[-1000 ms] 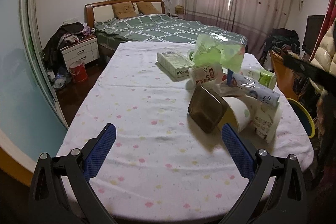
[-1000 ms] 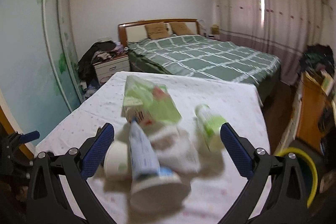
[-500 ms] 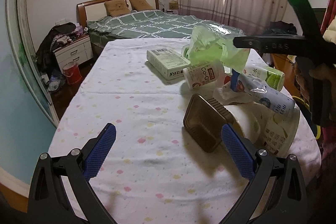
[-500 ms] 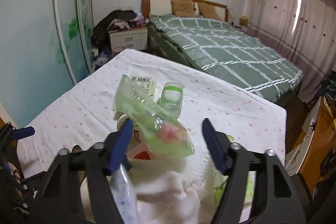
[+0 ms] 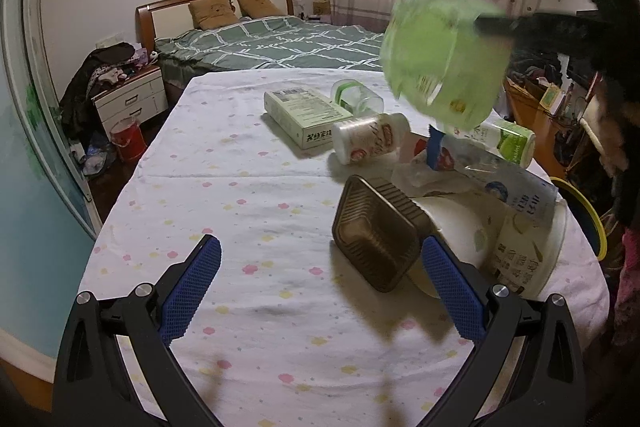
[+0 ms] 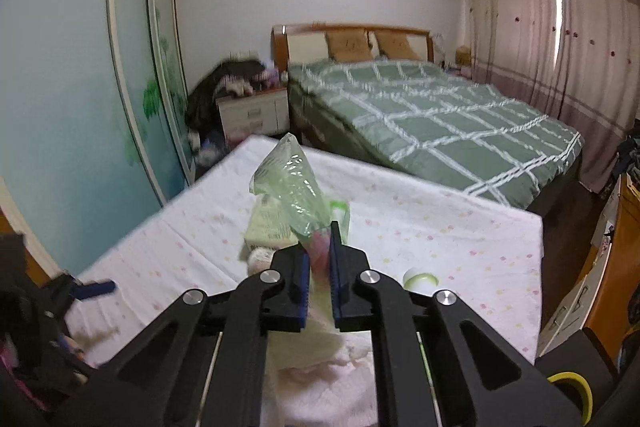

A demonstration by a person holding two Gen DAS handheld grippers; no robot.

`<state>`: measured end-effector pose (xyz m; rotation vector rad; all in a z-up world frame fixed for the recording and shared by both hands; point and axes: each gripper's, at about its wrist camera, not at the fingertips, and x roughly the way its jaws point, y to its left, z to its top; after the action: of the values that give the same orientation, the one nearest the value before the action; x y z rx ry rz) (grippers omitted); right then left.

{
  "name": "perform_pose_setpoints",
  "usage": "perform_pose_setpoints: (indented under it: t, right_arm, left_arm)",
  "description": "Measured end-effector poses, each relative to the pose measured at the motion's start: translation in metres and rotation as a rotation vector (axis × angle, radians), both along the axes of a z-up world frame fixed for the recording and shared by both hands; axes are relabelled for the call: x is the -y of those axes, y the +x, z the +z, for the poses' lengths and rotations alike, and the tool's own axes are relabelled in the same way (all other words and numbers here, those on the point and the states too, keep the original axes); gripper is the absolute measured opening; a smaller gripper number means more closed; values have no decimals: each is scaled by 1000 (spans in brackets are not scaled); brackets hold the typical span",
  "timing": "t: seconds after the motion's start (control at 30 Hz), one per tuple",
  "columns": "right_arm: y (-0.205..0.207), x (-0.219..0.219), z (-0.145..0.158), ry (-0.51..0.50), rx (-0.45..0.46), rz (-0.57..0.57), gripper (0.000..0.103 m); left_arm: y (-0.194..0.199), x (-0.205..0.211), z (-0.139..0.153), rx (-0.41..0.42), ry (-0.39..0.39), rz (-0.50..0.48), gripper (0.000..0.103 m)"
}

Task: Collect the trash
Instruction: 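Grasp the green plastic bag with the right gripper and lift it, then carry the green bag to the yellow-rimmed bin and open the right gripper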

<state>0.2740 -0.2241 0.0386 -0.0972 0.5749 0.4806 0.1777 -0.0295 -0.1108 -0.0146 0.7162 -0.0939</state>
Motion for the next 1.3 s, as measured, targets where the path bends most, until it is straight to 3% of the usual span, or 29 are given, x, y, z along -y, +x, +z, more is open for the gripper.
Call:
perform_pose_setpoints:
  t: [0.2,0.4,0.6,0.8,1.13,1.2,1.27,1.3]
  right_arm:
    - [-39,45,35,93,97,-64,8]
    - [-76,116,32,100,122,-282,8]
    - [-105,202,-1,79,69,-577,8]
    - [-113,264,-48,30,-21,-789,8]
    - [-95,313,-118,30,-173,-906,8]
    - [-92,319,-128,32,-199,-920,13]
    - [-94,323,-135,48,-210,-932,34]
    - [-96,323,-136,56,-210,-933,38]
  left_arm:
    - [-7,9,3,2,0,-27,99]
    - [-18,22,9,26,-11,-82,99]
    - [-25,49,10,23,-9,-177,99]
    - [-35,78,10,17,-13,-267,99]
    - [-41,121,7,0,3,-415,99]
    - [-37,126,6,-6,1,-433,99]
    - [-31,130,4,-16,-3,-449,99]
    - [-28,131,3,-22,-6,-457,99]
